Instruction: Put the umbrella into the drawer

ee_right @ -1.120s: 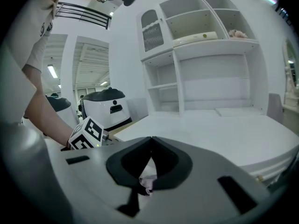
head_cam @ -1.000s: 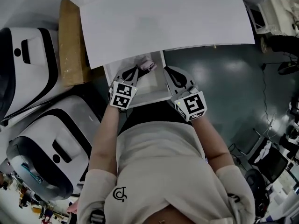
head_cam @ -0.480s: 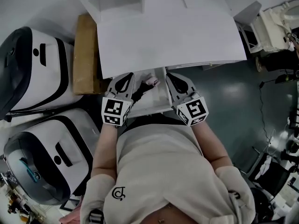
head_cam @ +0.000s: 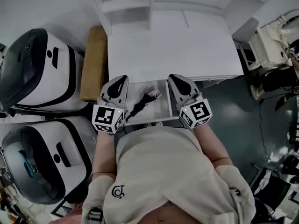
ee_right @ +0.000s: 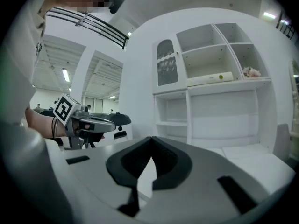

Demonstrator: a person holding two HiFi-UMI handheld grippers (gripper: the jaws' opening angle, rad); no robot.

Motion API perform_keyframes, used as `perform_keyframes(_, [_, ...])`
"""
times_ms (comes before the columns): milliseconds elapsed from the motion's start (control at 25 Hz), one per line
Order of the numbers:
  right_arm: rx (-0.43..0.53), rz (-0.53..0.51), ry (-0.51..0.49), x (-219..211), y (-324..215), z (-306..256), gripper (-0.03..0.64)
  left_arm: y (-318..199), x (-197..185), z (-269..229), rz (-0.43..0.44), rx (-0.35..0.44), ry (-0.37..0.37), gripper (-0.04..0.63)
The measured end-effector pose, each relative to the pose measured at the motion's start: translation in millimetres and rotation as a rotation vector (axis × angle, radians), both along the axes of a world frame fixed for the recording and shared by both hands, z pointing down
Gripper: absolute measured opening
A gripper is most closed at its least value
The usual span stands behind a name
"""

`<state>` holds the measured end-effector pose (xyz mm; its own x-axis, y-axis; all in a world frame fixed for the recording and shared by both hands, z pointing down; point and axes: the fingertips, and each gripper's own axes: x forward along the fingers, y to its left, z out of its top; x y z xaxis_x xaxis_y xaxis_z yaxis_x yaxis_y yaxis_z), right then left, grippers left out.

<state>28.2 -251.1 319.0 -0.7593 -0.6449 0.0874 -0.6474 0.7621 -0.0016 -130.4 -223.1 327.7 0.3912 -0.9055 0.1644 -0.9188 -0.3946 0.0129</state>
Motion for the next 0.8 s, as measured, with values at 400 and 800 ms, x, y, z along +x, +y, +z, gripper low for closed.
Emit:
perform_keyframes(400, [0.012, -0.005, -0.023, -0.5, -4.1, -11.0, 0.006, 0.0, -6.0, -26.5, -0.049, 0.056, 0.002, 0.012])
perform_keyframes(800, [0.034, -0.029, -0.007, -2.1, -4.2, -20.3, 0.005, -0.8, -0.8, -35.6, -0.043, 0.07, 0.038, 0.012])
